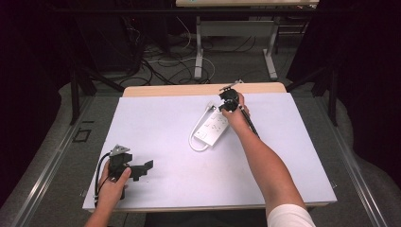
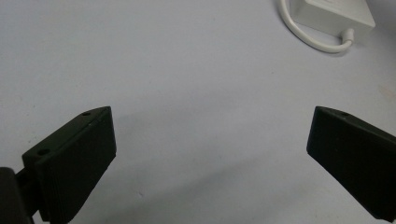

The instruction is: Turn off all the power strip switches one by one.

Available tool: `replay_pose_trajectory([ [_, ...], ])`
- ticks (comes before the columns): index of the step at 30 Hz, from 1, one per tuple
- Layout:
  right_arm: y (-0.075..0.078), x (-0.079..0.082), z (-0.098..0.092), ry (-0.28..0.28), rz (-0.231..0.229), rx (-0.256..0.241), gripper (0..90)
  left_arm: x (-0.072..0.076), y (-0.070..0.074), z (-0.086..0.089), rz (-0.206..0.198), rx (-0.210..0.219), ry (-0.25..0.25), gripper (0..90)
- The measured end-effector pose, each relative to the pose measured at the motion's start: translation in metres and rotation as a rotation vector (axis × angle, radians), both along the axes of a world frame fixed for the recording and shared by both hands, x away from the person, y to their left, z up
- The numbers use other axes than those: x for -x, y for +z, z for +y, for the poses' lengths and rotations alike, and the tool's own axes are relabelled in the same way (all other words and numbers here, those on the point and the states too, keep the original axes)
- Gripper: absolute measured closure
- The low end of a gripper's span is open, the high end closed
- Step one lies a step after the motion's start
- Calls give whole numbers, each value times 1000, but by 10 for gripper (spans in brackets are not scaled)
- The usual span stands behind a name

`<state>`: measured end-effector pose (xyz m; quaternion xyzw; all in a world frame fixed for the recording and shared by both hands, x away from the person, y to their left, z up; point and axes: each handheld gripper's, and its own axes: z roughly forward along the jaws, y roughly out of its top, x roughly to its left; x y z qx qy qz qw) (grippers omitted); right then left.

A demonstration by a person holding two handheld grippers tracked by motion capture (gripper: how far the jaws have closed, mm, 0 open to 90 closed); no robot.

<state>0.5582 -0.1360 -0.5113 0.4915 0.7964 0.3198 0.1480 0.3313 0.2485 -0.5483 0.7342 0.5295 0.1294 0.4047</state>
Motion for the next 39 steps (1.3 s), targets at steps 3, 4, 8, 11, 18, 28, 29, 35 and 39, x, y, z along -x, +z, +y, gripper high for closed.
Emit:
replay_pose_trajectory([
  [3, 1, 6, -1, 18, 11, 12, 896, 0, 0, 0, 1, -6, -4, 14],
  [4, 0, 8, -1, 21, 14, 10, 894, 0, 0, 0, 0, -7, -5, 14],
  [8, -1, 15, -4, 27, 26, 14, 875, 0, 0, -2, 5, -10, -4, 14],
  [11, -1, 21, -7, 39, 32, 9, 862, -1, 0, -3, -2, -5, -2, 14],
  [18, -3, 37, -16, 61, 38, 0, 809, -1, 0, -4, 2, -20, -10, 14],
  [28, -3, 66, -28, 123, 22, -25, 631, -3, 1, -7, 0, -28, -22, 14],
  [29, -2, 69, -29, 122, 39, -10, 611, -3, 1, -7, 2, -28, -22, 14],
  [35, -3, 84, -32, 117, 12, -11, 479, -4, 0, -7, -1, -20, -19, 14],
  [39, -3, 94, -35, 122, -2, 12, 420, -3, 1, -7, -1, -20, -15, 14],
])
